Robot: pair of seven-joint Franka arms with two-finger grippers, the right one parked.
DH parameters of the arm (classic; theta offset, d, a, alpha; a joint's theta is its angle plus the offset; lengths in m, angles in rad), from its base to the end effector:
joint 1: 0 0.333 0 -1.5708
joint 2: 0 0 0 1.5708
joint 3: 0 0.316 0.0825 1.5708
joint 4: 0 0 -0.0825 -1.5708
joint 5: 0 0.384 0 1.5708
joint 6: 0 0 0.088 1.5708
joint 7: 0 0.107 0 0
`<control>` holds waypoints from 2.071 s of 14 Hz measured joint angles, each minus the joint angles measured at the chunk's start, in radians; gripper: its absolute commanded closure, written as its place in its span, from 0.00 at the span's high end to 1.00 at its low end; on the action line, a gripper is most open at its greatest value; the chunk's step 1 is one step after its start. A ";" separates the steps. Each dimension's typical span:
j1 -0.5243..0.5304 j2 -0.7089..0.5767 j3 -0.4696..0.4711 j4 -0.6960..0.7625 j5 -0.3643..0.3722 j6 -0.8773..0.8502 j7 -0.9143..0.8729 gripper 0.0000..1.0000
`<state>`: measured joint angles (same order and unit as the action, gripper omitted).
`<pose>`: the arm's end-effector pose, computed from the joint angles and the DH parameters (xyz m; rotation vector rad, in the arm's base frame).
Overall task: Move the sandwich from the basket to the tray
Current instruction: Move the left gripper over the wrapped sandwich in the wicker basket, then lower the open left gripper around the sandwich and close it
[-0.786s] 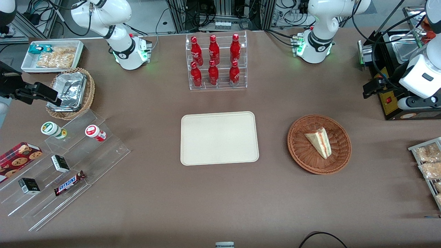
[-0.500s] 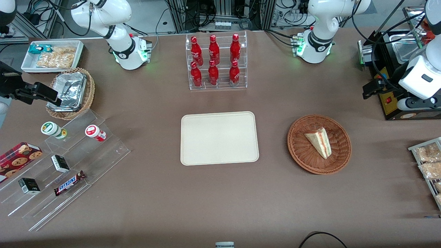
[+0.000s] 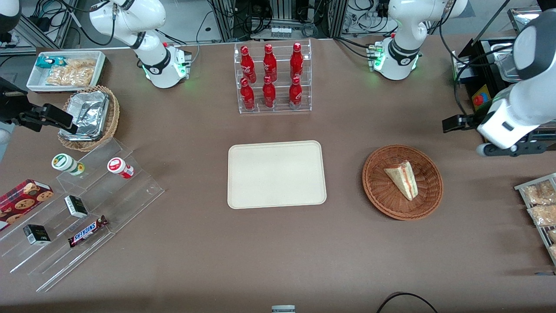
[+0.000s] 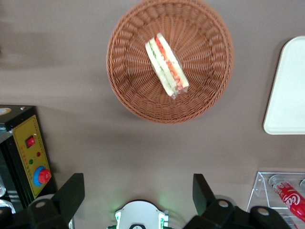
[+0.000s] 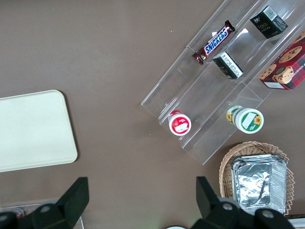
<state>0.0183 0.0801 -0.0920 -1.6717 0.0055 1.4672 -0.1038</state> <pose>0.5531 -0.0386 0.5262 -3.0867 -0.0450 0.4403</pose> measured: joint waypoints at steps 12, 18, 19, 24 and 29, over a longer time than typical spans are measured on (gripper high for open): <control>-0.015 0.098 -0.003 -0.251 0.001 0.370 -0.002 1.00; -0.043 0.091 -0.004 -0.427 0.001 0.674 -0.193 1.00; -0.051 0.088 -0.004 -0.456 0.001 0.726 -0.246 1.00; -0.059 0.069 -0.004 -0.564 0.001 0.906 -0.448 1.00; -0.084 0.073 -0.006 -0.578 0.001 0.967 -0.653 1.00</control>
<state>-0.0654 0.1532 -0.0983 -2.2495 0.0067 2.4339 -0.7565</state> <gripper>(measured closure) 0.000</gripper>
